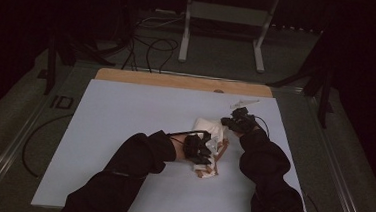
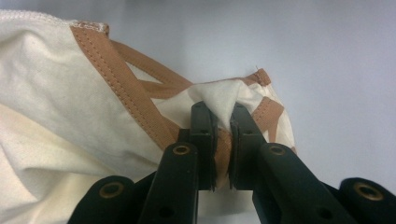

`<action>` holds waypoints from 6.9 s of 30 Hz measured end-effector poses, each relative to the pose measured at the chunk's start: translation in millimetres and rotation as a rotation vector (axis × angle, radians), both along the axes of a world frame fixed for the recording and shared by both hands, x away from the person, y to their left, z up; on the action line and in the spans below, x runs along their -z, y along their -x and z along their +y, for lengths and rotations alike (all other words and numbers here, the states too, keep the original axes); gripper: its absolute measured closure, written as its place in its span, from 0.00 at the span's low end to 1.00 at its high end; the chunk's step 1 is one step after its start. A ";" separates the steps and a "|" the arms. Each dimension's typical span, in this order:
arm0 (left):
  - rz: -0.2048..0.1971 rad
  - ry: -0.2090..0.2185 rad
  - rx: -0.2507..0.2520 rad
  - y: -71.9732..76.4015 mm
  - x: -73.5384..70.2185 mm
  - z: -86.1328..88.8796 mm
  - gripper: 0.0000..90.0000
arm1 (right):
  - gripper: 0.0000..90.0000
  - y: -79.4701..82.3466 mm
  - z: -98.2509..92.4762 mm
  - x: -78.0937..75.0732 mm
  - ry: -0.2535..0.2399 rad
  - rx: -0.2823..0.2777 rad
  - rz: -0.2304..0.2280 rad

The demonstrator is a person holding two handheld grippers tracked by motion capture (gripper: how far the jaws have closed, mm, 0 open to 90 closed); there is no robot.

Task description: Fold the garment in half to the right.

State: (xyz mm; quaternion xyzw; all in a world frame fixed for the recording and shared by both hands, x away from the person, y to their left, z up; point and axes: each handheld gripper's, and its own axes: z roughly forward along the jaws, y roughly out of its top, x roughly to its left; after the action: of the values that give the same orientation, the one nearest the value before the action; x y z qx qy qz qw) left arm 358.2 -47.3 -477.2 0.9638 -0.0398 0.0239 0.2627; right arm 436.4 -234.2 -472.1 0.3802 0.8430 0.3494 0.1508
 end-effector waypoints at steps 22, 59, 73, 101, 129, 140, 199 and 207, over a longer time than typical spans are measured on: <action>0.029 0.046 -0.013 12.2 0.4 1.0 0.48 | 0.92 -2.5 -18.2 21.1 -0.004 0.044 0.046; 0.003 0.173 -0.283 27.5 -13.4 112.7 0.00 | 0.72 9.7 -15.3 -13.3 0.031 0.063 0.018; 0.018 0.217 -0.413 48.0 0.8 174.6 0.00 | 0.74 9.4 -14.7 18.4 0.032 0.113 0.124; 0.023 0.367 -0.624 62.0 27.0 236.7 0.00 | 1.00 7.7 12.0 -19.4 0.040 0.054 -0.003; -0.020 0.362 -0.662 61.5 27.4 247.4 0.00 | 1.00 -5.9 -30.8 14.4 0.089 0.188 0.072; -0.020 0.374 -0.656 62.0 25.9 248.6 0.00 | 1.00 -9.2 -30.6 31.4 0.116 0.198 0.098; -0.011 0.358 -0.642 62.9 25.6 251.7 0.00 | 0.13 -1.4 21.2 -14.9 -0.008 -0.023 0.073; -0.010 0.363 -0.639 64.1 24.0 252.1 0.00 | 0.12 5.2 20.7 -21.2 -0.016 -0.046 0.065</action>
State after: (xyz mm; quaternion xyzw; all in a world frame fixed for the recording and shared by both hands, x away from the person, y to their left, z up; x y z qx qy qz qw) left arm 294.1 204.8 -501.2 0.8651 0.2669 0.1162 0.4084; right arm 431.3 -213.5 -450.8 0.3731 0.8532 0.3468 0.1124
